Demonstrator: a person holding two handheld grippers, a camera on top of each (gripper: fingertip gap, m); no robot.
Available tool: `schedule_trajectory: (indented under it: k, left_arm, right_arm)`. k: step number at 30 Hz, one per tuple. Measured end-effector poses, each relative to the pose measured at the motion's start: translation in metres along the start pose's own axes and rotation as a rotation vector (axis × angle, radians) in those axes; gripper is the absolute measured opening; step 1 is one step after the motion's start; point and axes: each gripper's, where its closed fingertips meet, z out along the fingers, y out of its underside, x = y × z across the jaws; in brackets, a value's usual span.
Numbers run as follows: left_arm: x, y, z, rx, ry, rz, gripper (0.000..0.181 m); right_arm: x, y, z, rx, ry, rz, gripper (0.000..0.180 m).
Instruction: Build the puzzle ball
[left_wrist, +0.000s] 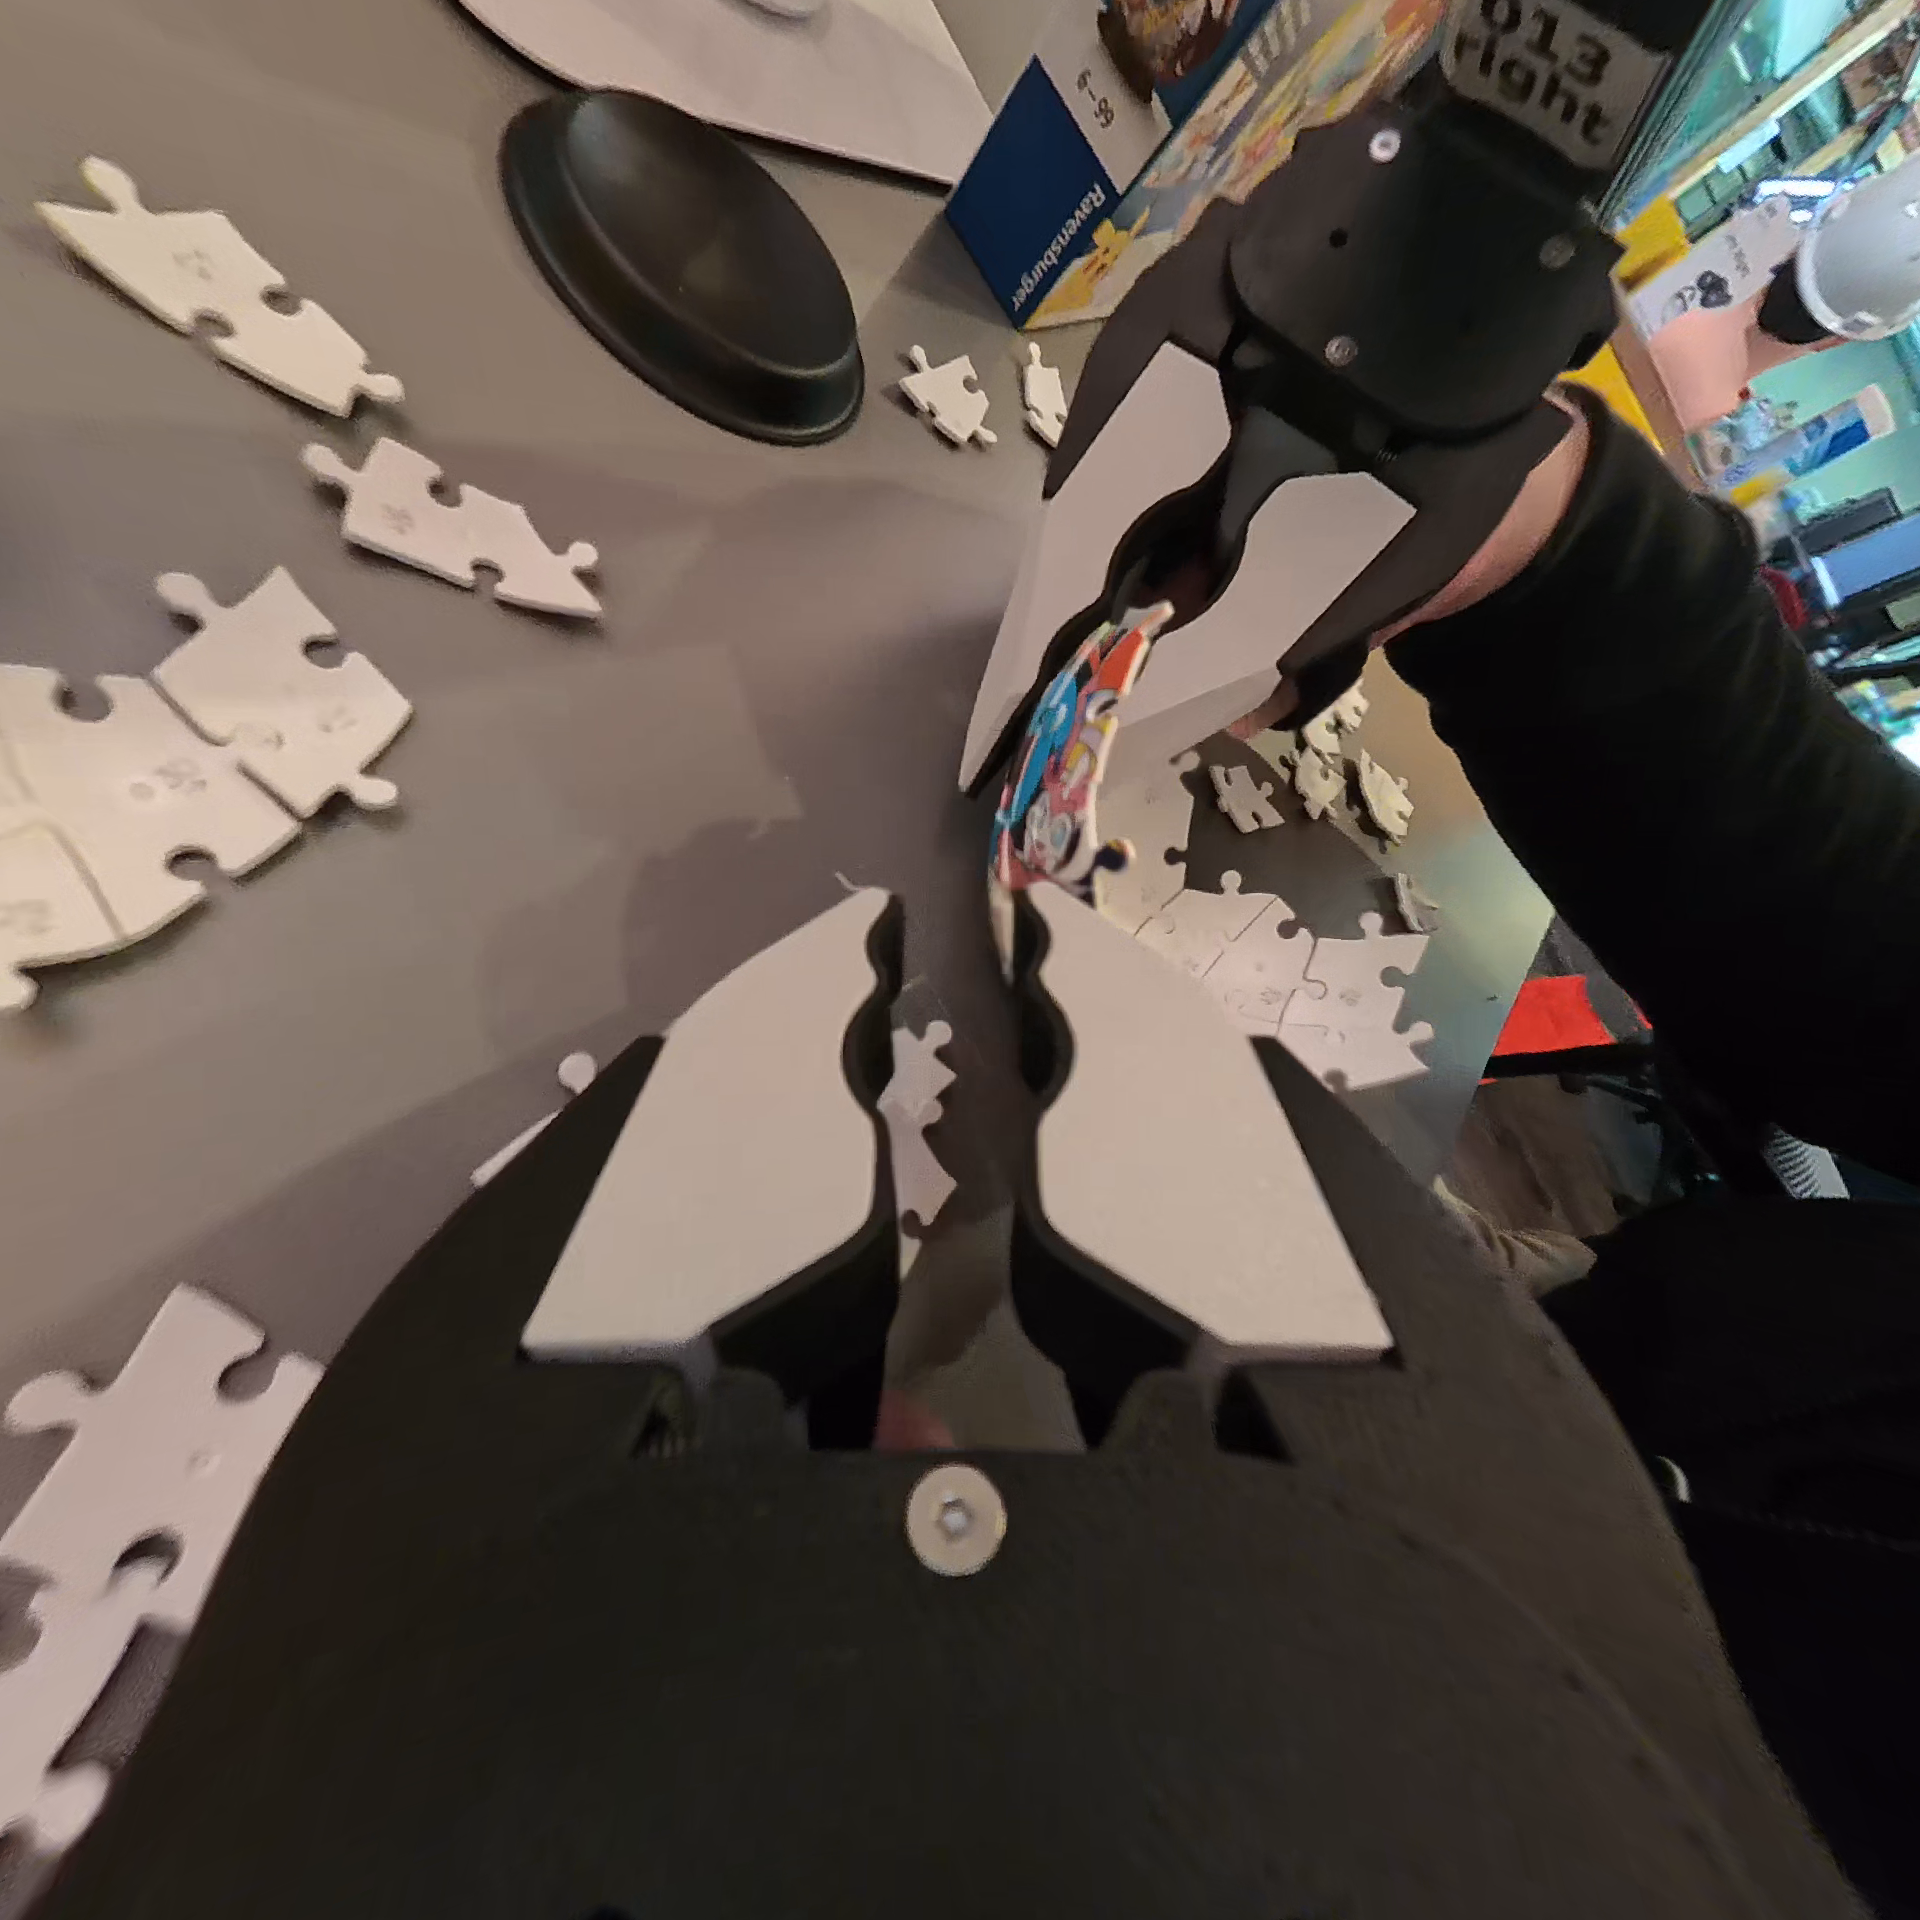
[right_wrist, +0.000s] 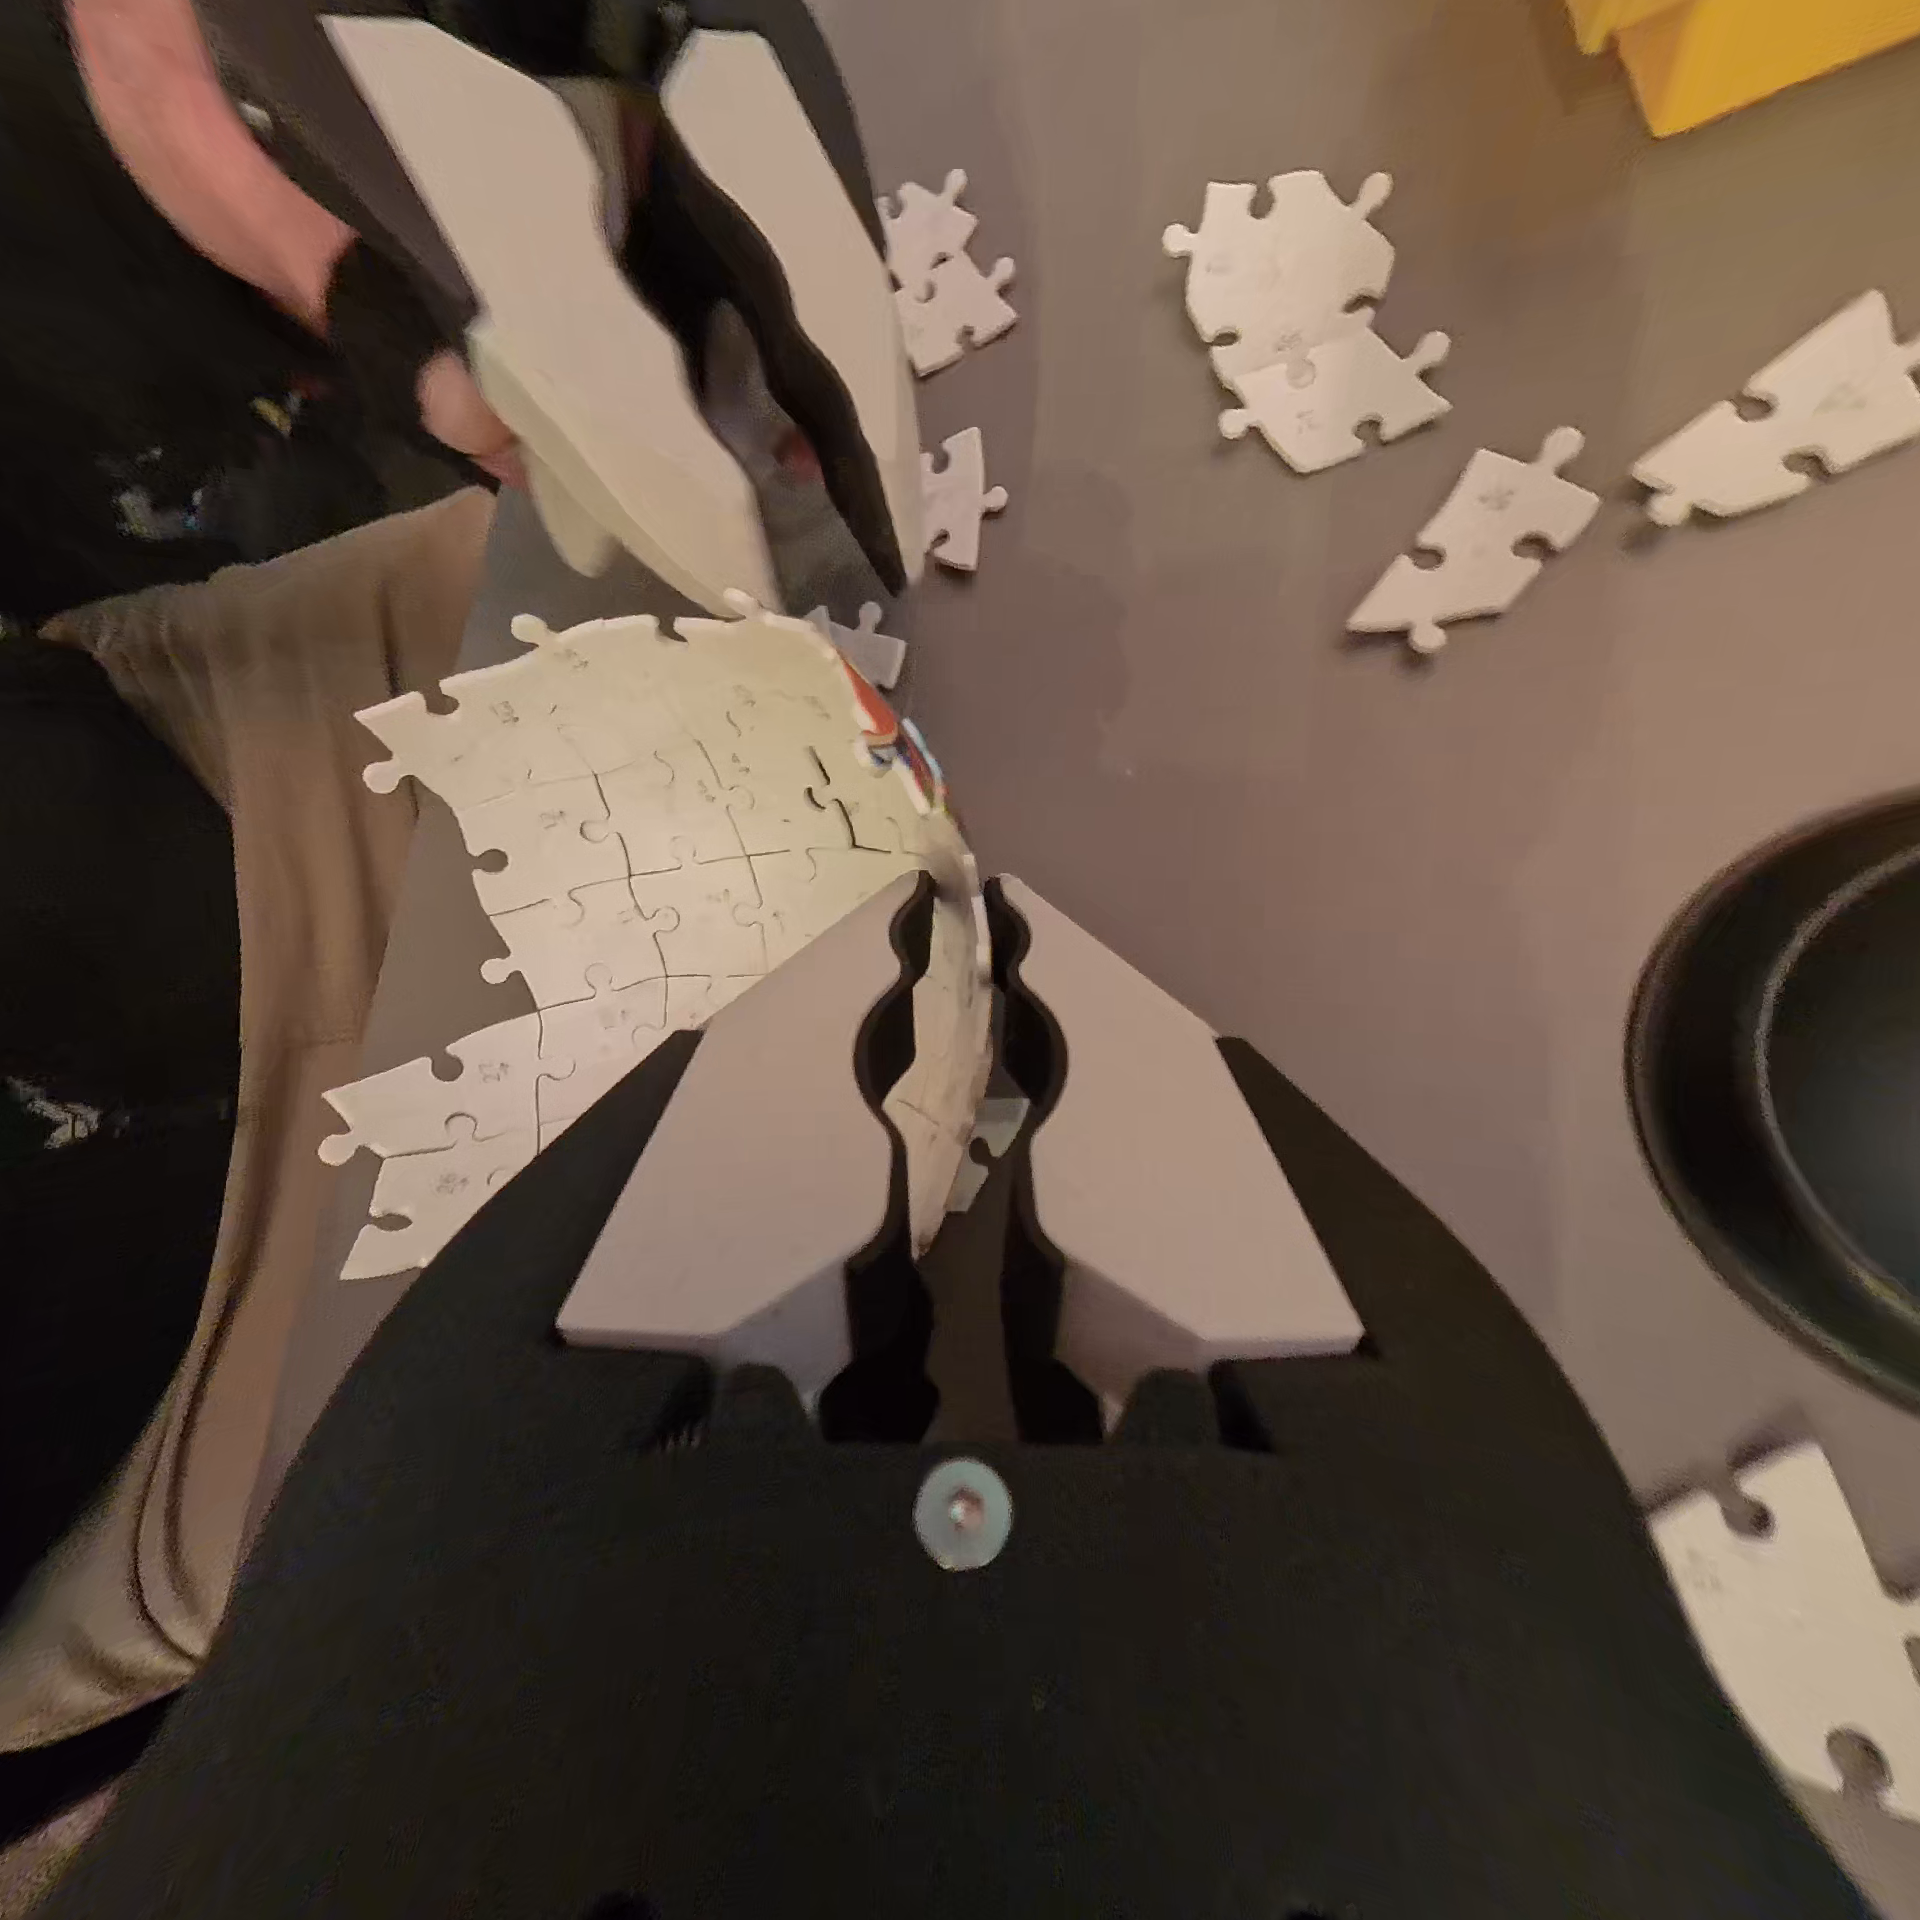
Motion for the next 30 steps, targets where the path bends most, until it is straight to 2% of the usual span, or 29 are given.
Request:
schedule_trajectory:
  k: [4,8,11,16,19,30]
  left_arm:
    - [0.007,-0.006,-0.013,-0.006,-0.045,0.003,0.044]
    - [0.02,-0.003,-0.012,-0.095,-0.064,0.038,0.064]
    - [0.03,0.002,-0.005,-0.159,-0.061,0.058,0.067]
    - [0.028,0.017,0.008,-0.305,-0.161,0.136,0.058]
    - [0.029,0.022,0.014,-0.366,-0.187,0.17,0.045]
    - [0.033,0.024,0.027,-0.426,-0.227,0.202,0.013]
  right_arm:
    - [0.002,0.004,-0.009,0.03,0.037,0.05,0.006]
    - [0.004,0.008,-0.015,0.044,0.087,0.102,0.006]
    - [0.004,0.01,-0.02,0.065,0.113,0.142,0.005]
    - [0.001,0.014,-0.026,0.097,0.163,0.205,0.005]
    - [-0.003,0.017,-0.028,0.107,0.189,0.228,0.004]
    - [-0.014,0.021,-0.037,0.141,0.283,0.268,0.004]
